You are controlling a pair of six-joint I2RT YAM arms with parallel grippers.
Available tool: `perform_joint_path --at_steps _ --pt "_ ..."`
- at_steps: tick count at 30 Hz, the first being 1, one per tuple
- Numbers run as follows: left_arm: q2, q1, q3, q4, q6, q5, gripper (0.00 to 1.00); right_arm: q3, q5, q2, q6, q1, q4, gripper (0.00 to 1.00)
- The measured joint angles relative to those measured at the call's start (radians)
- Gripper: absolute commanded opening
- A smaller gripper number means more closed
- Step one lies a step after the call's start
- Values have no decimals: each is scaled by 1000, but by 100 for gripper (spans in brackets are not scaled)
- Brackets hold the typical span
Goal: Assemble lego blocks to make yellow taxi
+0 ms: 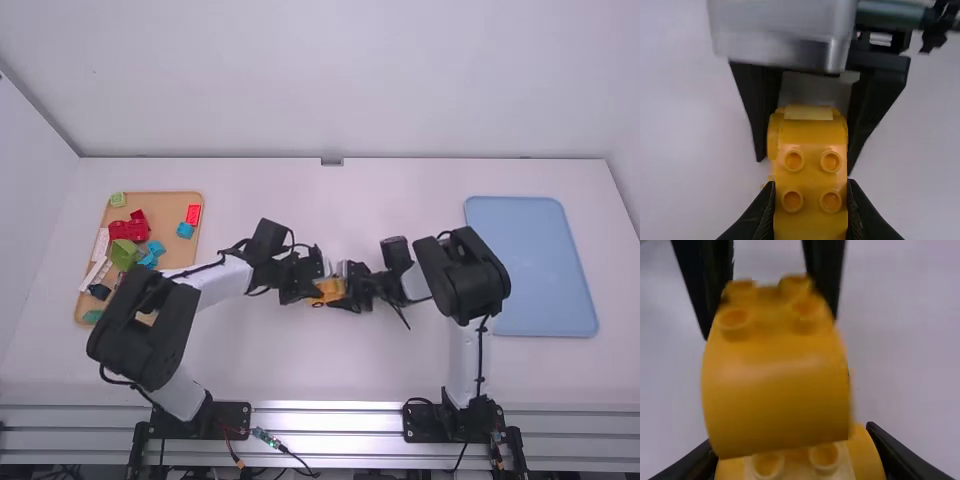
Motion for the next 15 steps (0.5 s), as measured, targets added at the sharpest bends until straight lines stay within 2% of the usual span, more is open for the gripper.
perform_joint_path --at_steps 7,15 --pt "4 0 0 17 13 4 2 -67 38 0 114 6 151 52" --pt "18 0 0 45 21 6 2 -74 46 0 138 6 160 52"
